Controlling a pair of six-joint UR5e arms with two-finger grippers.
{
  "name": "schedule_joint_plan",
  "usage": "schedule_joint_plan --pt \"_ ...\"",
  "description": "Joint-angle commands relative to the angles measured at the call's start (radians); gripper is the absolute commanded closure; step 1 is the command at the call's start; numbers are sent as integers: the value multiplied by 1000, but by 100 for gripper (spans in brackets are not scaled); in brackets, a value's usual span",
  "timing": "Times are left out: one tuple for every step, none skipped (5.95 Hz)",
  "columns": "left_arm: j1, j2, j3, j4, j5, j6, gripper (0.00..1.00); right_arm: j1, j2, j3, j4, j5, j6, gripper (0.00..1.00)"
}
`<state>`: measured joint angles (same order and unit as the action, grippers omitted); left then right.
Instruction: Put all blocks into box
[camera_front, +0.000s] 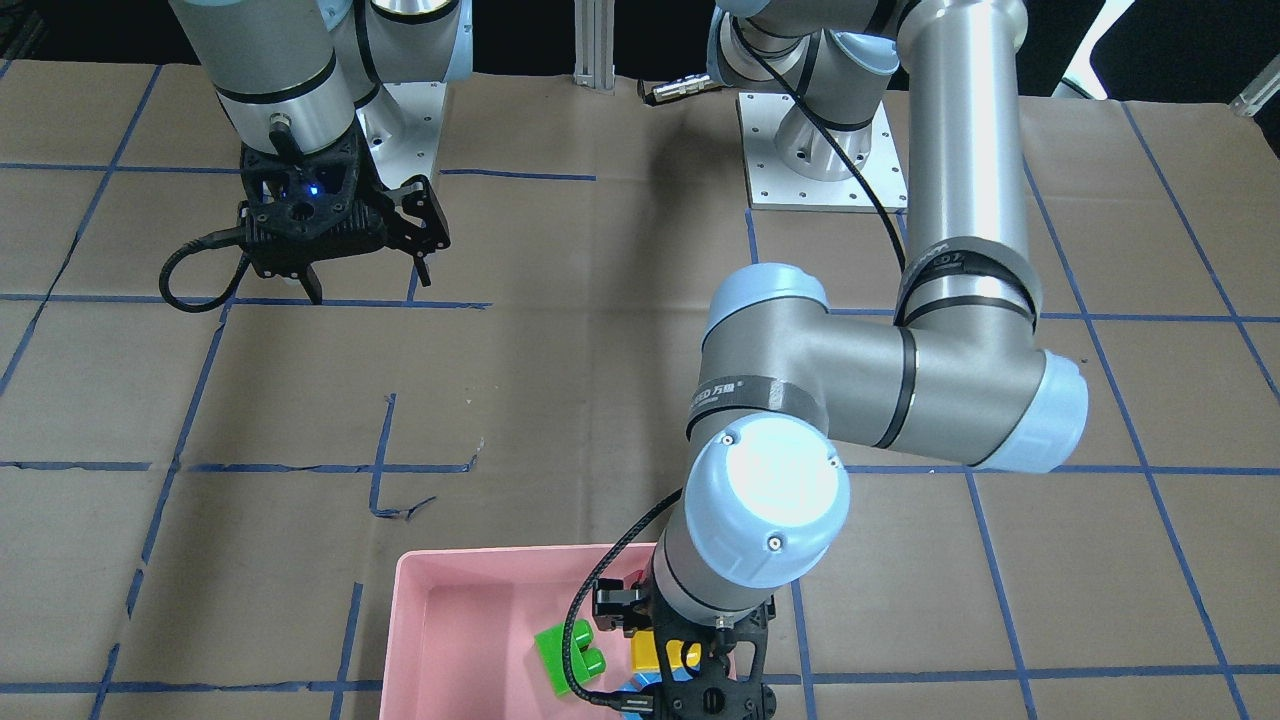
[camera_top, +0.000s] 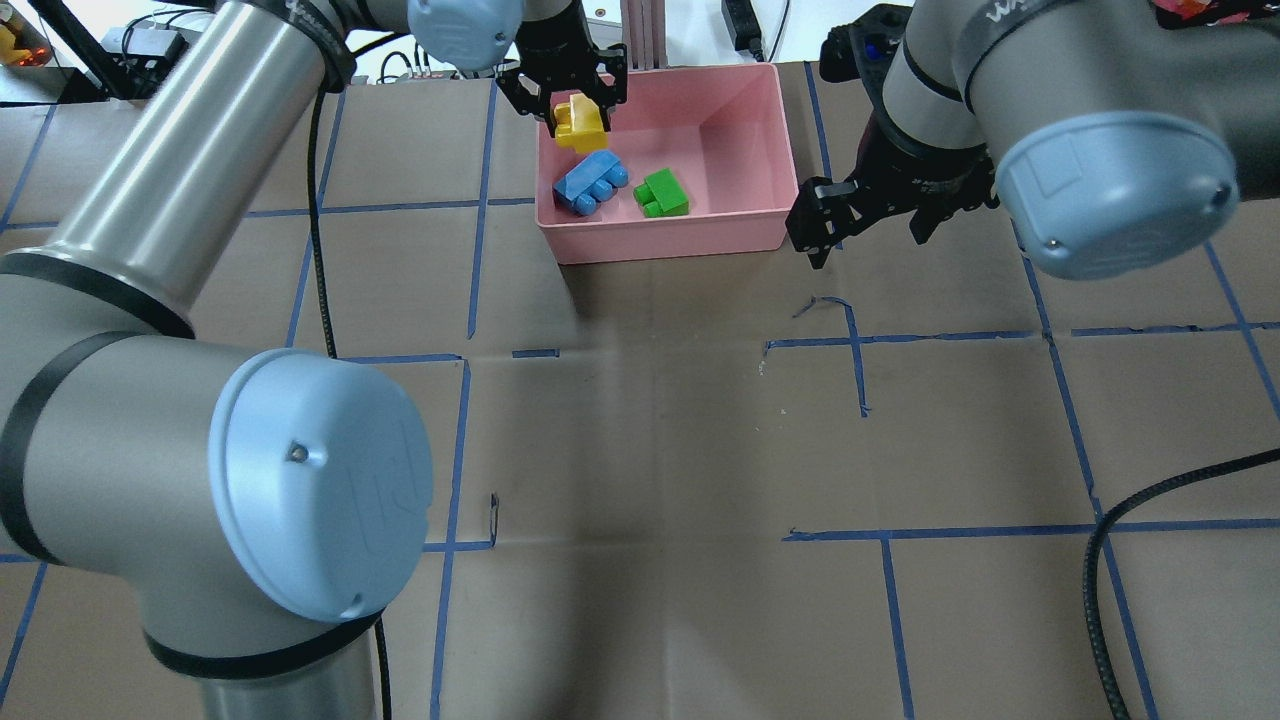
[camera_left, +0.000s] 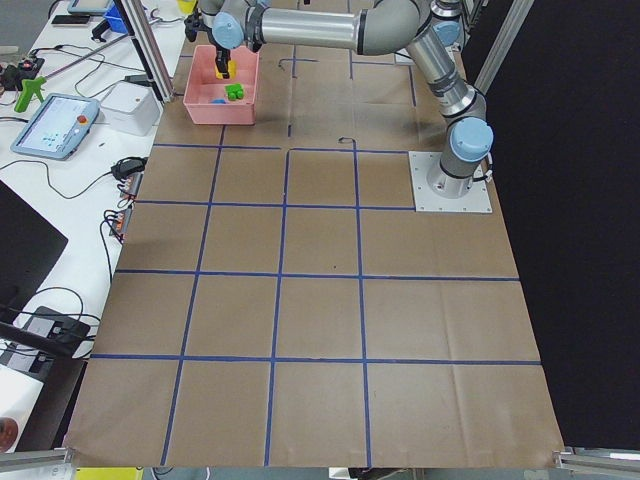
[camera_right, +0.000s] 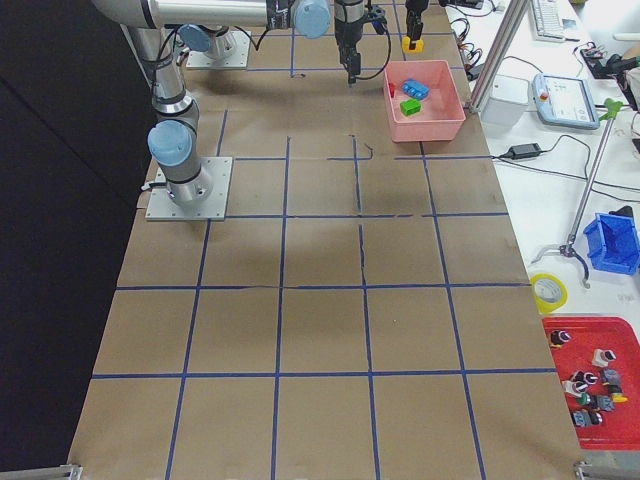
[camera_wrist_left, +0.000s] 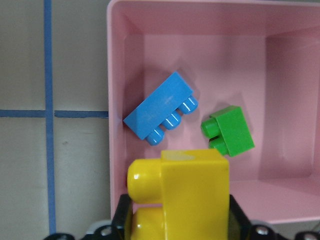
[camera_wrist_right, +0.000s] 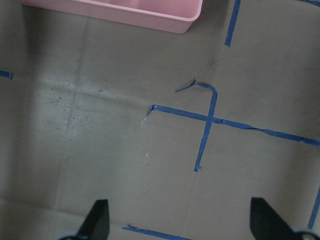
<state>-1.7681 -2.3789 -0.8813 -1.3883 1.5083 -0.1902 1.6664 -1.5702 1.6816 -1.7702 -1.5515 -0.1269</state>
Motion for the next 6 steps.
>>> schedule_joint_plan --pt "-10 -72 8 95 10 9 68 -7 -21 -6 -8 -1 0 0" --pt "-10 -68 10 122 9 12 36 -5 -48 -7 -9 1 0 0" --pt "-8 -63 12 121 -5 12 0 -8 -79 -7 -9 5 0 0" --pt "-7 -40 13 108 1 15 0 -7 -86 0 -11 14 13 0" --pt "-2 1 13 59 9 37 0 -7 -77 13 -6 11 18 0" --pt "2 68 12 -2 10 114 0 -7 -76 13 4 8 19 0"
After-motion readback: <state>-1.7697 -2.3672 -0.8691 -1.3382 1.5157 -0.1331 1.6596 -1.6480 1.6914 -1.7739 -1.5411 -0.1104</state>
